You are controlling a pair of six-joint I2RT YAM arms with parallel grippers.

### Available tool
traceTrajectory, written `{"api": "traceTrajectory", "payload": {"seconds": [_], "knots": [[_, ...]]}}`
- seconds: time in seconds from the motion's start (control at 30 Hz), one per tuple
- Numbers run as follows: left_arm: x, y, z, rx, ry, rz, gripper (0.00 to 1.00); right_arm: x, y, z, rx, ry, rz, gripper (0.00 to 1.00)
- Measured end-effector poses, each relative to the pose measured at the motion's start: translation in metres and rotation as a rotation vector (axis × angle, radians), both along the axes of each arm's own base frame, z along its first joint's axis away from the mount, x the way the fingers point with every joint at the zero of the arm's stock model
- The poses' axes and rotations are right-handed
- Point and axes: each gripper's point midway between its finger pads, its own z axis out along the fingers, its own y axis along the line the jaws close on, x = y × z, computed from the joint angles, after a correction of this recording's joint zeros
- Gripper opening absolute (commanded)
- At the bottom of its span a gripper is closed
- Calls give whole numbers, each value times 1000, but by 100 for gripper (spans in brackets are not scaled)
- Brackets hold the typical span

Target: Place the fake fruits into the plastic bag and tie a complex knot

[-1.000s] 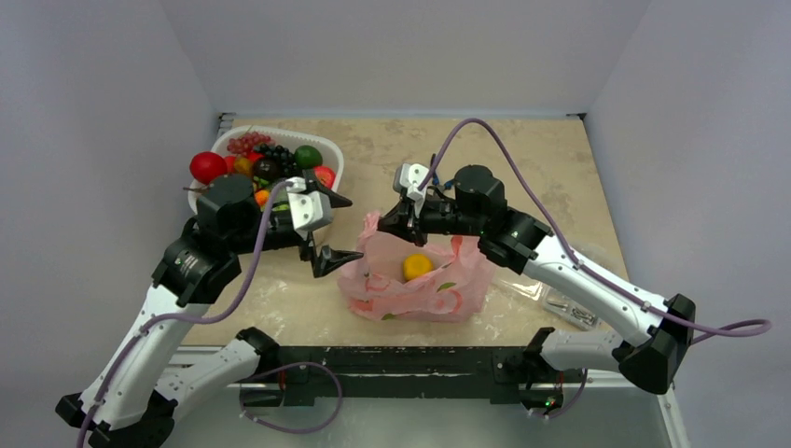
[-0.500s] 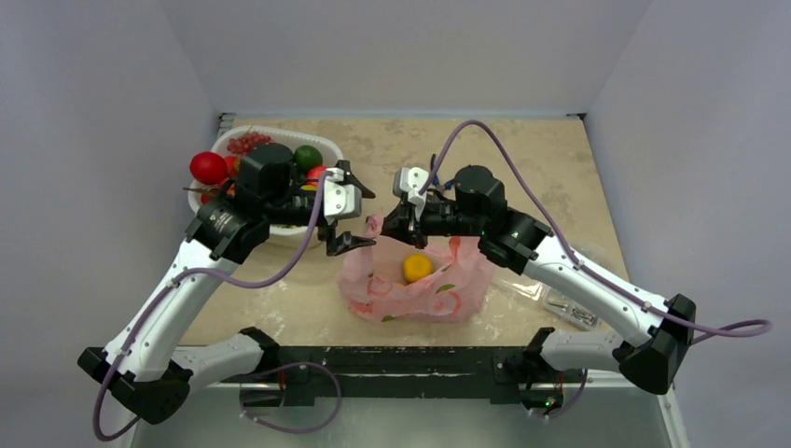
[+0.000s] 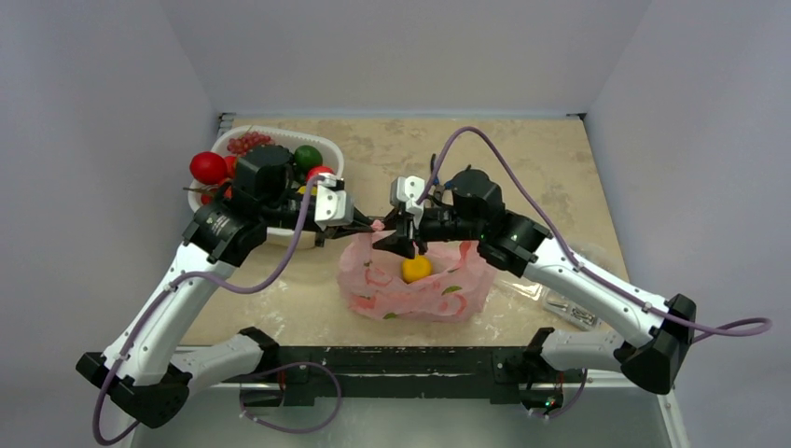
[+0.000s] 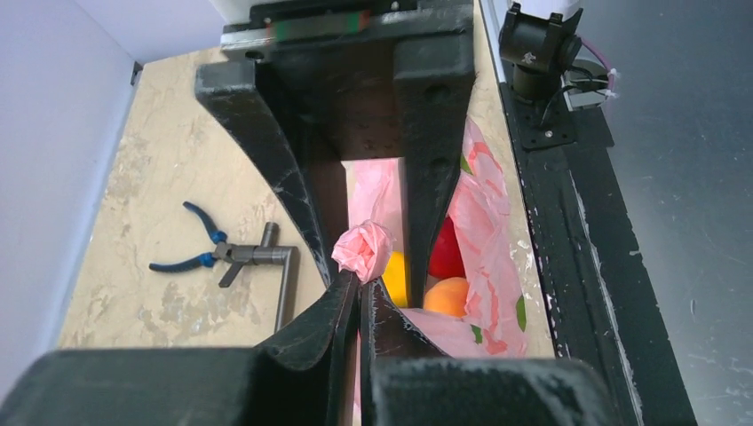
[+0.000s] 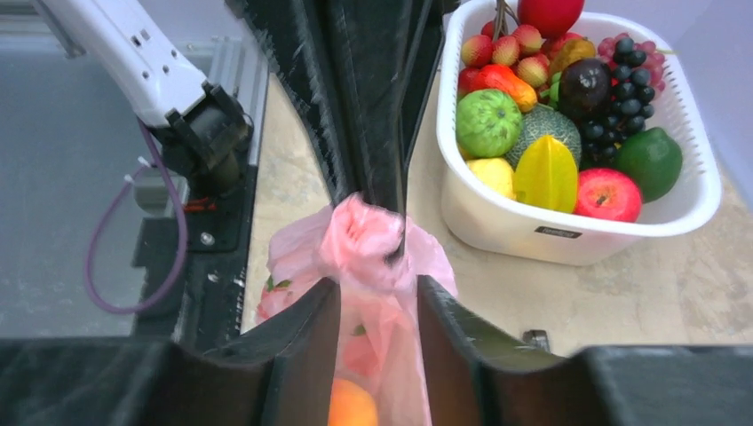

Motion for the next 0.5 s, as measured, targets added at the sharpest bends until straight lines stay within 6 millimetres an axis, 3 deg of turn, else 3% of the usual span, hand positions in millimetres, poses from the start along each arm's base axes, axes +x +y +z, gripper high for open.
{"api": "traceTrajectory", "payload": {"seconds": [0.03, 0.07, 0.17, 0.33, 0.43, 0.5], "knots": [[0, 1, 0, -4, 5, 3, 0, 0, -2, -1, -7, 0, -3, 72], [0, 3, 0, -10, 16, 13, 0, 0, -4, -3, -14, -1, -11, 80], [5, 10, -2, -34, 39, 58, 0, -2, -15, 1, -24, -21, -44, 97], [11, 13, -6, -76, 69, 127, 0, -10, -31, 27, 39, -19, -90, 99], [17, 11, -3, -109, 87, 162, 0, -10, -22, 37, 104, 53, -115, 99], [21, 10, 1, -132, 95, 181, 0, -5, -11, 33, 123, 90, -136, 99]]}}
